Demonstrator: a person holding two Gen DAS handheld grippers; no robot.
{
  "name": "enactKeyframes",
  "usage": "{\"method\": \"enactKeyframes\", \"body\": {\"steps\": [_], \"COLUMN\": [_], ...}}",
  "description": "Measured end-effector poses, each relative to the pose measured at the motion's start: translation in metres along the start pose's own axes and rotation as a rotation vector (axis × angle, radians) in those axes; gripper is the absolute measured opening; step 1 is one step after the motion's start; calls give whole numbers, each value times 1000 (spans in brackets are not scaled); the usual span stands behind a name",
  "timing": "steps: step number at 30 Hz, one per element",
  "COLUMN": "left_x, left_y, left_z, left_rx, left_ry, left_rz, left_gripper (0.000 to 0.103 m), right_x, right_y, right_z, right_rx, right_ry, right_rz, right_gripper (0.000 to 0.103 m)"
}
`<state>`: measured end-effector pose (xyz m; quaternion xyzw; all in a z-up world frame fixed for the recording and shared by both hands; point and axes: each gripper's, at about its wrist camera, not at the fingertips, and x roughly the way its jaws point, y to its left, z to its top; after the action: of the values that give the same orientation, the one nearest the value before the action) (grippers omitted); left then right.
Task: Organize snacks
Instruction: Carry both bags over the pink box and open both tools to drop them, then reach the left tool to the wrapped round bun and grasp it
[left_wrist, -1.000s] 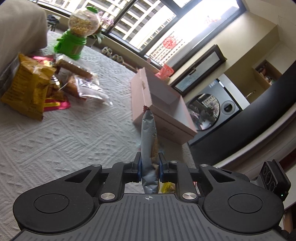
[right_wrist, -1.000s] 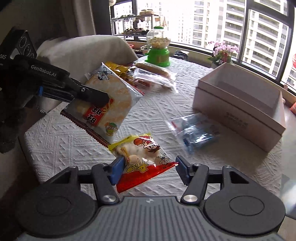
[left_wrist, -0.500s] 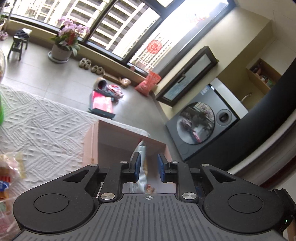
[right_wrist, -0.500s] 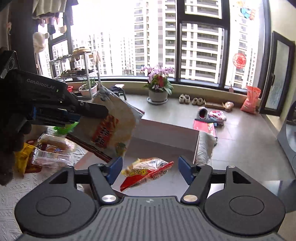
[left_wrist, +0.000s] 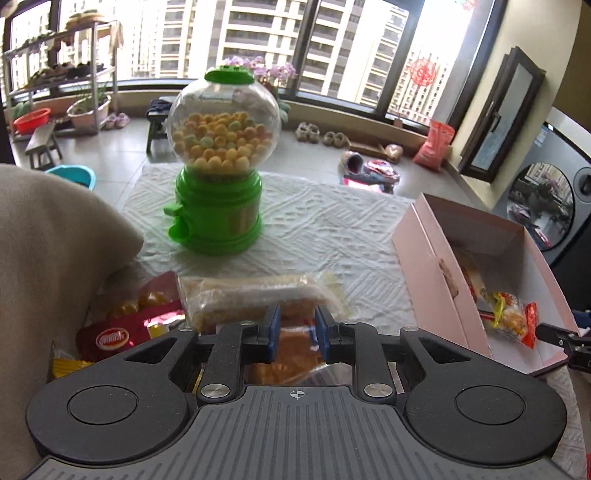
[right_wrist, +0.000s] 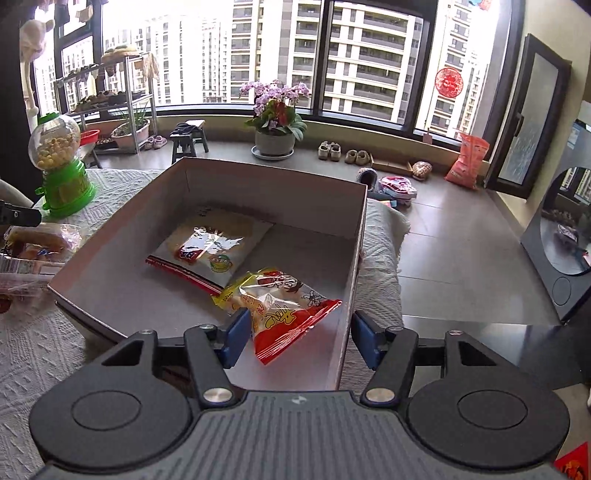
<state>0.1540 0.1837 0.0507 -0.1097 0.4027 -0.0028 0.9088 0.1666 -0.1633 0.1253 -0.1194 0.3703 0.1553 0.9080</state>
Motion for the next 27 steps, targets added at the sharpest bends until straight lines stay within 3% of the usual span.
{"method": "enactKeyframes", "body": {"steps": [6,9,11,12,14,16,22,25,27], "left_x": [-26,-31,-39,-43,-54,-63,-52,-16,6], "left_y": [-2,-7,-9,-8,-3,1,4,0,-6], "left_z": [-37,-63,-80,-85,-90,-86,-33,-6,0], "left_rx": [12,37,57,49,-6,-47,-146,-123,-83], "left_ry": [22,97,77,77,39,-30,-195,-166,-112], "left_rz": [-79,-101,-102,-110,-148,-162,-53,18,21], "left_gripper": [24,24,24,24,24,24,25,25,24], "right_x": [-7,-20,-34,-44,-66,-79,-68,-50,-43], "right_y": [38,43,41,43,44,46,81,97,107], "right_z": [-2,-4,-7,-11,-20,-31,-60,-67,-72], "right_rx": [-73,-75,-82,-85,-74,-60,-21,-9,-13], "right_ry": [0,-8,-44,-62,-115,-115,-20,23,24], "right_rz": [68,54,23,18,22,65,185,211,181], "right_gripper": [58,58,63,70,76,85,85,85,85]}}
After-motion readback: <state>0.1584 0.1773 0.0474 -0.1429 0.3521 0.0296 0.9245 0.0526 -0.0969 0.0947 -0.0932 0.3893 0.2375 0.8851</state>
